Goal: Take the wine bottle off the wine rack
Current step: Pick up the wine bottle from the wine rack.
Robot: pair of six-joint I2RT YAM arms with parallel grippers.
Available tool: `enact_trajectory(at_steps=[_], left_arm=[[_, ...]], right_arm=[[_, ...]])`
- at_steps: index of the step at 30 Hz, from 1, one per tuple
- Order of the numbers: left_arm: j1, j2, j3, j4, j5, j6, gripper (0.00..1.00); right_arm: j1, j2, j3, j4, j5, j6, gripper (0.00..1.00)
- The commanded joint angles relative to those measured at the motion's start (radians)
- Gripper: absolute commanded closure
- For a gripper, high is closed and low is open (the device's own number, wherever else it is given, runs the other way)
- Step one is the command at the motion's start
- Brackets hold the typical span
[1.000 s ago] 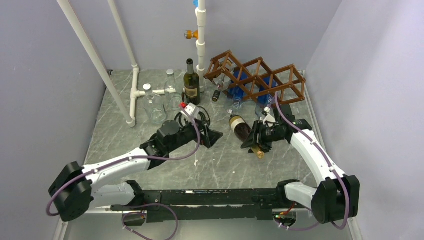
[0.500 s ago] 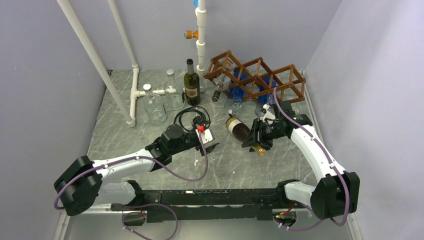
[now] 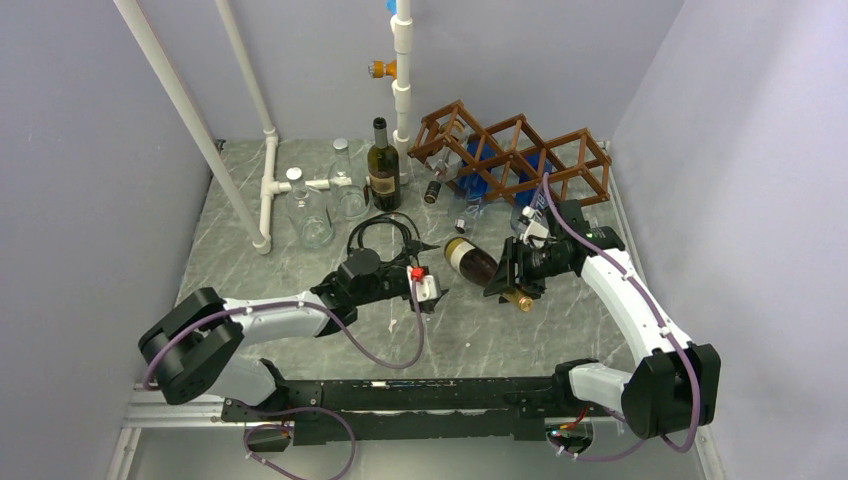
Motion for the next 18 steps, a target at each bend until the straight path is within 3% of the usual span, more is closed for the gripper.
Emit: enact_trajectory(at_steps=[1, 12, 18], left_arm=[[-0.004, 0.051, 0.088, 0.084, 0.079, 0.025, 0.0], [-0.011, 0.207, 0.17, 0.187, 0.233, 0.019, 0.0], [-0.025, 0.269, 0.242, 0.144, 0.245, 0.05, 0.01]], right_arm=[[0.012, -0.027, 0.106, 0.117, -0.158, -0.054, 1.0], [0.02, -0.025, 0.103, 0.116, -0.156, -0.059, 1.0], [0.022, -0.025, 0.096, 0.119, -0.156, -0.057, 1.0]])
